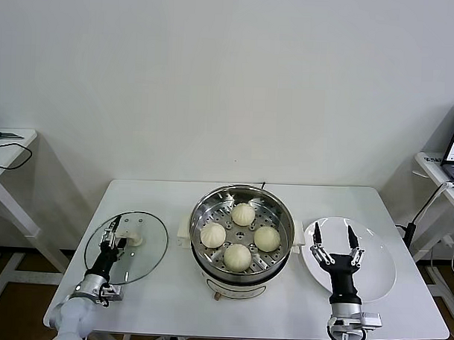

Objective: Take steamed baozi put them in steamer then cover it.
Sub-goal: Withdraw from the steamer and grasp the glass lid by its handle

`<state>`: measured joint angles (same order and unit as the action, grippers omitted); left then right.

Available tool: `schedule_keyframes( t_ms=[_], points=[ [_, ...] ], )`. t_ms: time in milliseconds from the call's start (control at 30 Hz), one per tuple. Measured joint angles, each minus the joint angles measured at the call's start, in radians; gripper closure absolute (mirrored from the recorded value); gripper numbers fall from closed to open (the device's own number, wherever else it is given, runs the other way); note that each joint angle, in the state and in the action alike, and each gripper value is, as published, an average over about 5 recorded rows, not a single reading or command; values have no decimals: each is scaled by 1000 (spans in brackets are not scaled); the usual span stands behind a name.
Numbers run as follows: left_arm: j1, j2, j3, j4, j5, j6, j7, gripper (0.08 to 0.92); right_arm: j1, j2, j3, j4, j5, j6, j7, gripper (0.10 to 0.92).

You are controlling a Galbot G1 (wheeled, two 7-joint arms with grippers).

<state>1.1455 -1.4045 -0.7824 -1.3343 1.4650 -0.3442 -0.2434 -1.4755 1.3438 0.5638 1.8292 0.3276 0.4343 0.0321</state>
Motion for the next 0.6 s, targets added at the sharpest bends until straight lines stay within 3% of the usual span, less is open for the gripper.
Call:
schedule_keyframes(
  t_ms=[600],
  points=[
    [-8,-11,2,28,24,-1,-21,702,-4,-2,-11,2,-5,3,-3,203]
  ],
)
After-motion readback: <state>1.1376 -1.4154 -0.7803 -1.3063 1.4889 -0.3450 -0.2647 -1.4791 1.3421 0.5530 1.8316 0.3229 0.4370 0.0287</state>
